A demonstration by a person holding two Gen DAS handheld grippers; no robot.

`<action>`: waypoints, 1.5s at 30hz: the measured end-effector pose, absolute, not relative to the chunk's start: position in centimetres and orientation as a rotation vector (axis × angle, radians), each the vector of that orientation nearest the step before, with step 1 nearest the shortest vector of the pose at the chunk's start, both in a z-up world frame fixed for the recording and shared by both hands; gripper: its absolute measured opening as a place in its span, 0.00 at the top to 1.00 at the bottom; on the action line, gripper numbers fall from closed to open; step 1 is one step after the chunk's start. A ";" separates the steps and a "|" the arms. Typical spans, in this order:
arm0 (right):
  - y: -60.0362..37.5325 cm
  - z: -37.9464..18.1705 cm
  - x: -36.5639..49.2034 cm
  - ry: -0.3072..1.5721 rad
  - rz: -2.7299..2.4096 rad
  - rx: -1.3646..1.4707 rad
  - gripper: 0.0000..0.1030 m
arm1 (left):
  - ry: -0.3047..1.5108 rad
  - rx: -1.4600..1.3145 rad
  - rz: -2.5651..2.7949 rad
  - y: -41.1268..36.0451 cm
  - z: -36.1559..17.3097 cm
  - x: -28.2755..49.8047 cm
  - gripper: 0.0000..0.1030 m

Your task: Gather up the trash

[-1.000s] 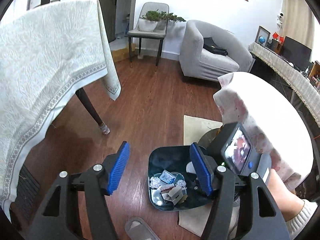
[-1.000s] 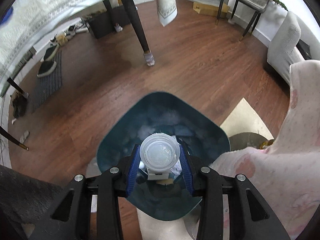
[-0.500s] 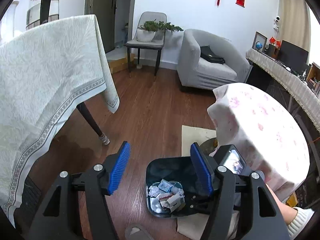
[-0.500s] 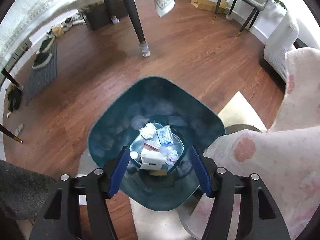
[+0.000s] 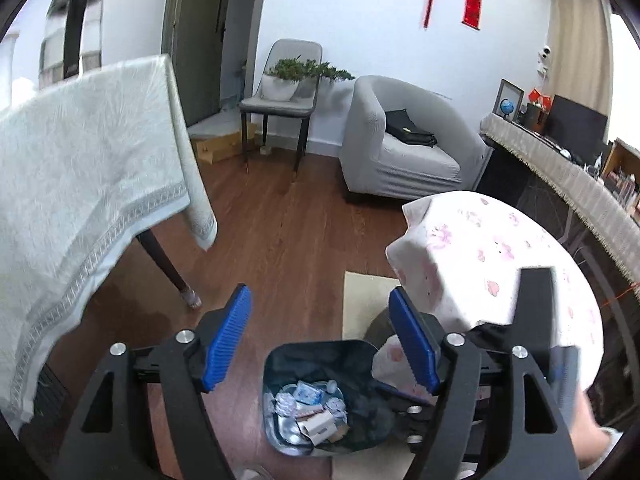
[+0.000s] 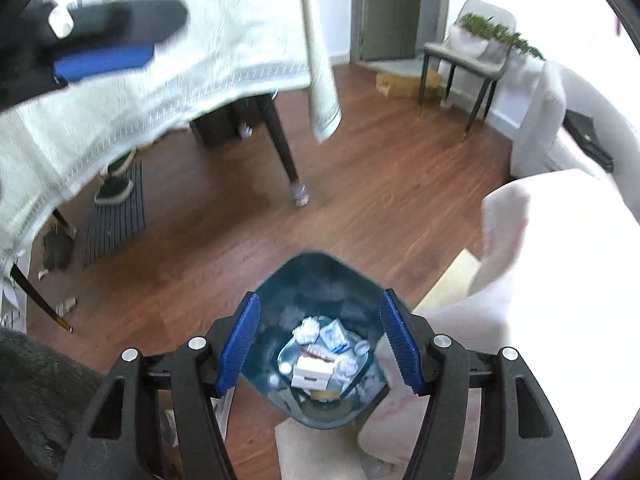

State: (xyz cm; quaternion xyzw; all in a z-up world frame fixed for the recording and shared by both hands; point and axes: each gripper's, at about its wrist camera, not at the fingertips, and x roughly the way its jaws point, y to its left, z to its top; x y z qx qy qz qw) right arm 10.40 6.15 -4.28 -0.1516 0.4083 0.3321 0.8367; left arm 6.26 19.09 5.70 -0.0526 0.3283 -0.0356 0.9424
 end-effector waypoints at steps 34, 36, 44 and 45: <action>-24.1 4.2 -4.6 0.515 0.013 0.014 0.03 | 0.559 0.041 0.049 12.8 4.6 -5.5 0.03; -24.4 3.8 -6.1 0.512 0.008 0.012 0.03 | 0.555 0.037 0.048 12.8 4.2 -6.4 0.03; -23.9 2.5 -7.5 0.517 0.055 -0.019 0.03 | 0.566 0.038 0.038 12.6 2.5 -8.0 0.03; -23.9 2.4 -7.5 0.521 0.064 -0.021 0.03 | 0.589 0.045 0.032 12.4 2.0 -7.7 0.03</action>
